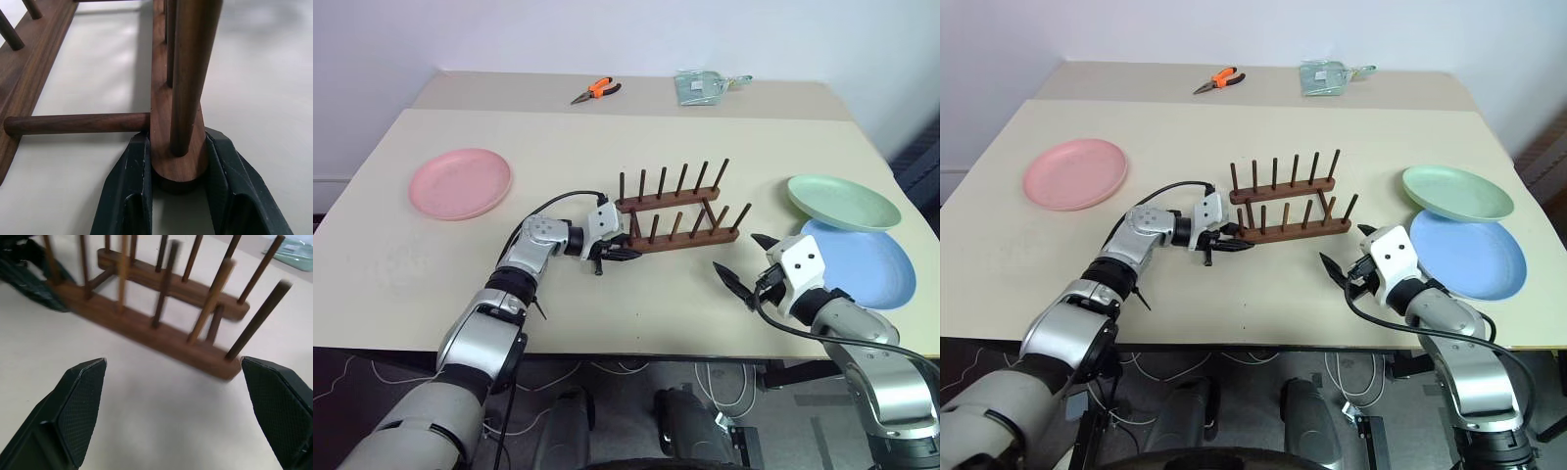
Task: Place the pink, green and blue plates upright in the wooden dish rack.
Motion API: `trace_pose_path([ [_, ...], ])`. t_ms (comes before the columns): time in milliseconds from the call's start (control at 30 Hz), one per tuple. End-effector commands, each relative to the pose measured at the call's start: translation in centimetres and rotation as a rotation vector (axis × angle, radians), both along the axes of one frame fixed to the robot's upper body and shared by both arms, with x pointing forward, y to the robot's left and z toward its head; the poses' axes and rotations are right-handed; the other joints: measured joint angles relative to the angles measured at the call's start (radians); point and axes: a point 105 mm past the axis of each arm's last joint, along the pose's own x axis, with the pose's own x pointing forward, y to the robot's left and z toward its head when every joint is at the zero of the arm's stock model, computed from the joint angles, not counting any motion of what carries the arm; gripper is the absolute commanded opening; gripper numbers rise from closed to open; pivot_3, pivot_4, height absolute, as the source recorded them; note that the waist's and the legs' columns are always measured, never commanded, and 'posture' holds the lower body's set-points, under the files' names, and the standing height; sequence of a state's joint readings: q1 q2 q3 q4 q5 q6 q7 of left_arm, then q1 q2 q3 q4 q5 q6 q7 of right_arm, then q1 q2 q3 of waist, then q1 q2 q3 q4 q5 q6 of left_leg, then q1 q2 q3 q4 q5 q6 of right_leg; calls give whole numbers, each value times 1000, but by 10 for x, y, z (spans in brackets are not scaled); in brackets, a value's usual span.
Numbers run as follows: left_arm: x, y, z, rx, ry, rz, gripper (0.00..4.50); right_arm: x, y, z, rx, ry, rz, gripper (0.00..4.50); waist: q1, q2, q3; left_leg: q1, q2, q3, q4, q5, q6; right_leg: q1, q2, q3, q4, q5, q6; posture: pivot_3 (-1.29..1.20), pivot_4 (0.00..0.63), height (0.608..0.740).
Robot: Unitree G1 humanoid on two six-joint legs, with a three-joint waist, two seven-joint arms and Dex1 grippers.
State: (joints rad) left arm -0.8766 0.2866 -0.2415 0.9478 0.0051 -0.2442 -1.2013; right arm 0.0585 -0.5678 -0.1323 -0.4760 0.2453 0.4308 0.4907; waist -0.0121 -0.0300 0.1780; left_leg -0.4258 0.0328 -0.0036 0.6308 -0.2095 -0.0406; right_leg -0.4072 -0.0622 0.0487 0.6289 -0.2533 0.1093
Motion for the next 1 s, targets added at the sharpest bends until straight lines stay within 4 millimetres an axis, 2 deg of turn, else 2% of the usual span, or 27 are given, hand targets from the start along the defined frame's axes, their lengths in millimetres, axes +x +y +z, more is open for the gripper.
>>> trace_pose_path([
  [33, -15, 8, -2, 40, 14, -85, 784, -2, -14, 11, -32, -35, -25, 4500, 0, 0, 0, 0, 0, 0, 0, 0, 0, 0, 0, 0, 0, 0, 0, 0, 150, 726],
  [100, -20, 14, 0, 52, 20, -100, 784, -5, -21, 10, -45, -18, -36, 4500, -1, 0, 0, 0, 0, 0, 0, 0, 0, 0, 0, 0, 0, 0, 0, 0, 150, 726],
  [133, -21, 17, -1, 63, 25, -90, 1798, -8, -24, 8, -52, -3, -35, 4500, -1, 0, 0, 0, 0, 0, 0, 0, 0, 0, 0, 0, 0, 0, 0, 0, 150, 726],
  [167, -23, 19, -1, 71, 23, -86, 2163, -10, -26, 6, -62, 12, -31, 4500, 0, 0, 0, 0, 0, 0, 0, 0, 0, 0, 0, 0, 0, 0, 0, 0, 150, 726],
  [267, -24, 22, 0, 78, 17, -67, 3633, -14, -31, 1, -82, 41, -30, 4500, 0, 0, 0, 0, 0, 0, 0, 0, 0, 0, 0, 0, 0, 0, 0, 0, 150, 726],
  [300, -20, 31, -2, 104, 16, -16, 4102, -15, -32, -3, -101, 61, -26, 4500, 0, 0, 0, 0, 0, 0, 0, 0, 0, 0, 0, 0, 0, 0, 0, 0, 150, 726],
  [400, -16, 58, -8, 164, 49, 92, 4102, -21, -26, -12, -118, 113, 20, 4500, -3, 0, 0, 0, 0, 0, 0, 0, 0, 0, 0, 0, 0, 0, 0, 0, 150, 726],
  [433, -22, 64, -8, 164, 79, 90, 4166, -22, -21, -13, -108, 124, 43, 3975, -8, 1, -1, 1, 1, 0, 0, 0, 0, 0, 0, 0, 0, 0, 0, 0, 150, 726],
  [467, -28, 66, -8, 153, 109, 83, 3462, -23, -17, -15, -99, 131, 58, 3635, -11, 1, -1, 2, 1, 0, 0, 0, 0, 0, 1, 0, 1, 0, 0, 0, 150, 726],
  [500, -35, 66, -6, 136, 141, 69, 3181, -23, -14, -16, -96, 135, 68, 3257, -14, 2, -1, 3, 2, 0, -1, 0, 0, 1, 1, 1, 1, 0, 0, 0, 150, 726],
  [600, -56, 52, -2, 70, 214, 1, 1645, -23, -5, -23, -99, 164, 108, 1652, -13, 3, -2, 4, 3, 1, -1, 0, 0, 1, 1, 1, 2, -2, -3, 0, 150, 726],
  [700, -68, 38, -12, 92, 230, -23, 64, -22, 3, -30, -101, 191, 139, 43, -2, 3, -2, 3, 2, 1, 0, 0, 0, 1, 1, 1, 1, -2, -3, 0, 150, 726],
  [833, -60, 21, -17, 44, 213, 52, 20, -11, 10, -37, -126, 187, 129, 9, 9, 3, -2, 2, 0, 1, 1, 0, 0, 2, -1, 0, 0, -2, -2, 0, 150, 726],
  [1000, -30, 15, -19, 51, 108, 196, 20, 16, 2, -50, -192, 180, 41, 9, 18, 2, -3, 2, 0, 1, 2, 0, 0, 3, 0, 1, 0, -2, -2, 0, 150, 726],
])
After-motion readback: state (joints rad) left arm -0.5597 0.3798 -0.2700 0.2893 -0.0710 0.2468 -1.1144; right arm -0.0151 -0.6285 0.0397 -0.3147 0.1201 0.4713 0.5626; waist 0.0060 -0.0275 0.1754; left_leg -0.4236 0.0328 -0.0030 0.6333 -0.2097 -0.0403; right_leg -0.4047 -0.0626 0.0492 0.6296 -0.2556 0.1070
